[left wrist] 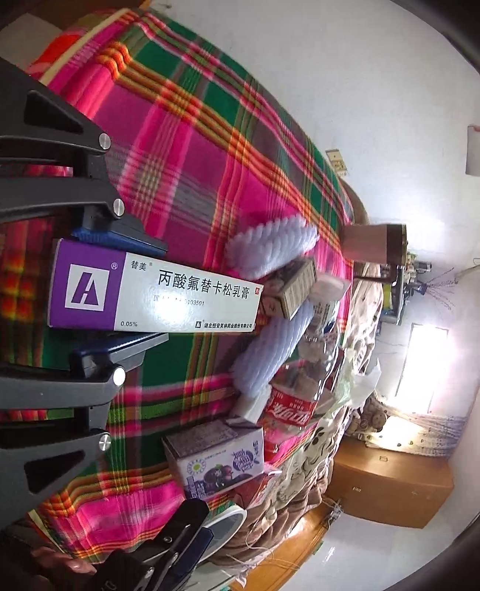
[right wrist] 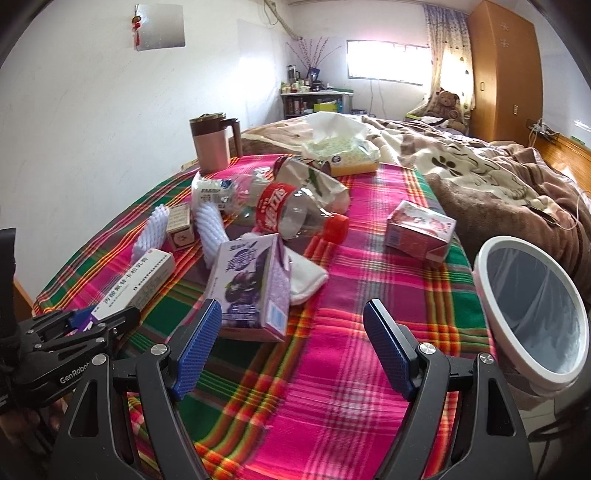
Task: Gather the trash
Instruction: 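Grasp the purple grape milk carton with the right tool while the left grasps the white-purple medicine box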
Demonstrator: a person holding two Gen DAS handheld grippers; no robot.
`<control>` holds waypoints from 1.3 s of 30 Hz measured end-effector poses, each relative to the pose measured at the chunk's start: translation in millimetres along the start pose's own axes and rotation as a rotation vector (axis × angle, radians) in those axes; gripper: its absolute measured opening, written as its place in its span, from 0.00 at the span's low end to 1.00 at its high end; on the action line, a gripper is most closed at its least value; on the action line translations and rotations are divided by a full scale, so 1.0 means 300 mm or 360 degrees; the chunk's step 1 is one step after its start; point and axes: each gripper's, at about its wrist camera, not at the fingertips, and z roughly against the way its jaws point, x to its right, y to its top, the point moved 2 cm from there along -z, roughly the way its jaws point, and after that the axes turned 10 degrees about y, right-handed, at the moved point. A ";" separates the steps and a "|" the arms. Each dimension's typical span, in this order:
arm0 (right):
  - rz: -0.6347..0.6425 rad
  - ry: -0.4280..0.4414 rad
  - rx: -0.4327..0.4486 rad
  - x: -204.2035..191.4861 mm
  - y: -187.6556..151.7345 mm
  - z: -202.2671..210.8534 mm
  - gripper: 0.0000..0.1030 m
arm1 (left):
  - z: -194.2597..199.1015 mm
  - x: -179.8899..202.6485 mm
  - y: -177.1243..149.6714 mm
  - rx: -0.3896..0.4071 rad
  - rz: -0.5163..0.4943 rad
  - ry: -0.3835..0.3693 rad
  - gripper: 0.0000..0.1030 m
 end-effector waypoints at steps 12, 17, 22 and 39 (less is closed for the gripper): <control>0.0019 -0.0007 -0.0123 -0.063 0.019 -0.116 0.78 | -0.020 -0.063 0.016 -0.0020 0.0052 0.0016 0.48; 0.0003 -0.0071 -0.0140 -0.059 0.025 -0.144 0.77 | -0.034 -0.063 0.034 -0.0029 0.0024 0.0034 0.59; -0.0012 -0.0092 -0.0145 -0.055 0.026 -0.155 0.58 | -0.053 -0.049 0.051 -0.0027 -0.0030 0.0068 0.59; -0.0086 0.0019 -0.0045 -0.002 0.016 -0.081 0.58 | -0.006 0.007 0.044 -0.0012 -0.0006 -0.0034 0.36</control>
